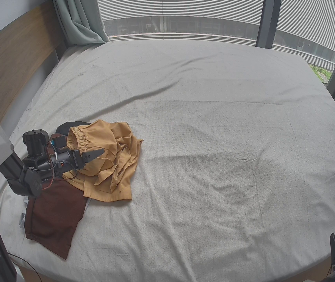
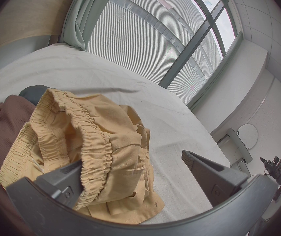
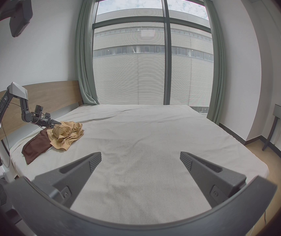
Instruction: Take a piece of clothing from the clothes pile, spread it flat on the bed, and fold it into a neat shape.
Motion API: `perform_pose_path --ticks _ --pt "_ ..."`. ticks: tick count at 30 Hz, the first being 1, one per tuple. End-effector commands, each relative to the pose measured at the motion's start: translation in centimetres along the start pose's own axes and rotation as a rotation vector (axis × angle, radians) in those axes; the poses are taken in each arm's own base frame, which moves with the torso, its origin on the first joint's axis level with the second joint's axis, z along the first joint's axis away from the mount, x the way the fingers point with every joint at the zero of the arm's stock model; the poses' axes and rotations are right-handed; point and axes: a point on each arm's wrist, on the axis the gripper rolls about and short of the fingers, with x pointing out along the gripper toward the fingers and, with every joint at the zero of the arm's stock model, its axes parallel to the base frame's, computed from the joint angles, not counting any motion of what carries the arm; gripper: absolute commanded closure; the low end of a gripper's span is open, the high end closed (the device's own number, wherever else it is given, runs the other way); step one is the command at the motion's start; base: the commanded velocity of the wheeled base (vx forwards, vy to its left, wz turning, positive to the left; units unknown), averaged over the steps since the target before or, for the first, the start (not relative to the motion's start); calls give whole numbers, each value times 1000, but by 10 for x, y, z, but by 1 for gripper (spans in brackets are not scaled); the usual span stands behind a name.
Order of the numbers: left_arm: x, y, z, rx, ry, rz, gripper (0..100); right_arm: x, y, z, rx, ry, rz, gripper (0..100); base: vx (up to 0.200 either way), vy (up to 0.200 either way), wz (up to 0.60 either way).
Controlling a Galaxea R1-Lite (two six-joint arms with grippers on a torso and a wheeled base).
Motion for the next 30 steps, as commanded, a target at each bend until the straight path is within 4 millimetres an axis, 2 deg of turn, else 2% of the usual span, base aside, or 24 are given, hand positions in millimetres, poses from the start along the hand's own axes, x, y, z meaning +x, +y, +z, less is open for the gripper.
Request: perform_pose_path --ticks 1,10,11,30 --pt "5 2 -7 -9 17 -4 0 0 0 -5 -1 0 1 0 0 0 0" --pt "6 3 -6 -7 14 -3 0 0 0 -5 -1 0 1 0 0 0 0" --pt "6 3 -5 -7 10 -3 100 0 0 -5 -1 0 1 0 0 0 0" --pt "-2 4 -9 -10 -3 1 100 0 0 -5 -1 0 -1 0 0 0 0"
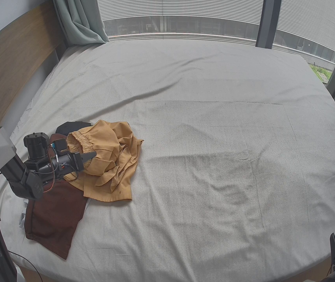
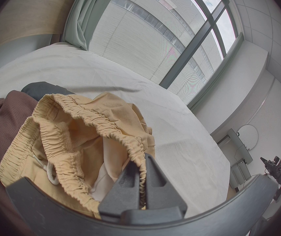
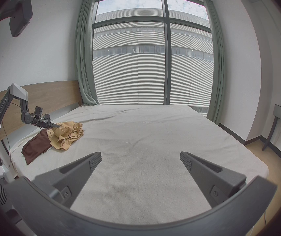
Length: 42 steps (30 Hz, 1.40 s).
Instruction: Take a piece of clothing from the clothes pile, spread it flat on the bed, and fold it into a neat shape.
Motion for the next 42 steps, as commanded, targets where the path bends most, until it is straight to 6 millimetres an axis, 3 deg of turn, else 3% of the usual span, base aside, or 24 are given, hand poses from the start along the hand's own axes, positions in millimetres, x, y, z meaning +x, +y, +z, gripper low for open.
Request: perform_pose_path --ticks 1,18,32,42 --pt "-5 -2 -2 -5 2 1 100 0 0 -5 0 0 1 0 0 0 0" --pt "-32 -22 -3 -77 -65 -9 100 0 0 -5 0 0 1 0 0 0 0" --pt "-43 -33 -13 -96 -109 -32 100 0 0 -5 0 0 1 0 0 0 0" --pt "-52 -47 3 -104 -163 -57 100 0 0 -5 0 0 1 0 0 0 0"
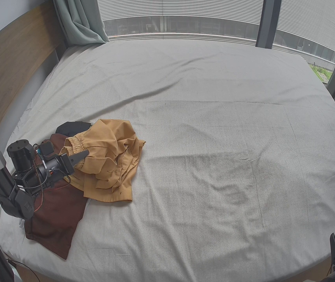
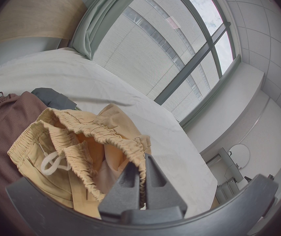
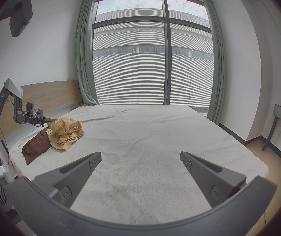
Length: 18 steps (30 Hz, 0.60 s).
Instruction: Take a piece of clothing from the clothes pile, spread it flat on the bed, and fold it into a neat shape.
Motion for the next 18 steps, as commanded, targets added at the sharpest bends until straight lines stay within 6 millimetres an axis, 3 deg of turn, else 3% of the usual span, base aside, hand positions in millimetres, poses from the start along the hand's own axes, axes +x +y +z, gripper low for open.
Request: perform_pose_path --ticks 1,18 --pt "-4 -11 10 14 -29 -21 100 0 0 -5 -1 0 0 0 0 0 0" --pt "-10 -47 13 -45 -67 -34 100 0 0 -5 -1 0 -1 0 0 0 0"
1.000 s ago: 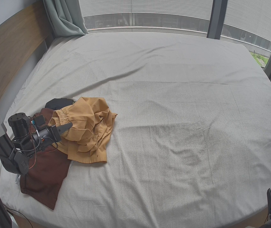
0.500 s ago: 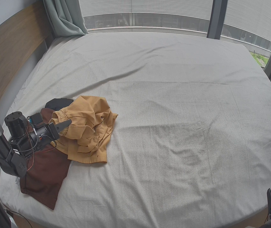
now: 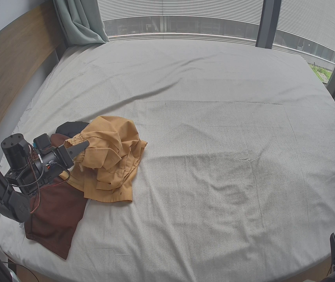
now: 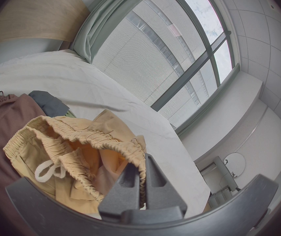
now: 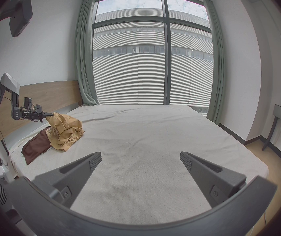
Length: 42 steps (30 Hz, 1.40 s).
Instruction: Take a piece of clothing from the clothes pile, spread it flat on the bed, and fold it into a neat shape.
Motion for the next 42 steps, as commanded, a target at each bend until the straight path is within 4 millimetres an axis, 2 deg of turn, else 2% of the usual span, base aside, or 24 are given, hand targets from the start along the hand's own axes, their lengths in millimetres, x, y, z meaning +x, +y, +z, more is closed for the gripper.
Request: perform_pose_path --ticks 1,4,6,16,24,29,36,42 --pt "0 -12 -2 -1 0 -23 100 0 0 -5 0 0 1 0 0 0 0" --pt "2 -16 -3 -10 0 -37 100 0 0 -5 0 0 0 0 0 0 0" --pt "1 -26 -5 -68 -63 -62 100 0 0 -5 0 0 0 0 0 0 0" --pt "2 -30 -13 -106 -77 -43 100 0 0 -5 0 0 1 0 0 0 0" --pt "5 -42 -16 -169 -105 -27 100 0 0 -5 0 0 0 0 0 0 0" --pt "10 -57 -26 -204 -111 -22 100 0 0 -5 0 0 0 0 0 0 0" --pt "18 -88 -27 -293 -169 -60 100 0 0 -5 0 0 0 0 0 0 0" --pt "25 -104 -30 -328 -216 -57 100 0 0 -5 0 0 0 0 0 0 0"
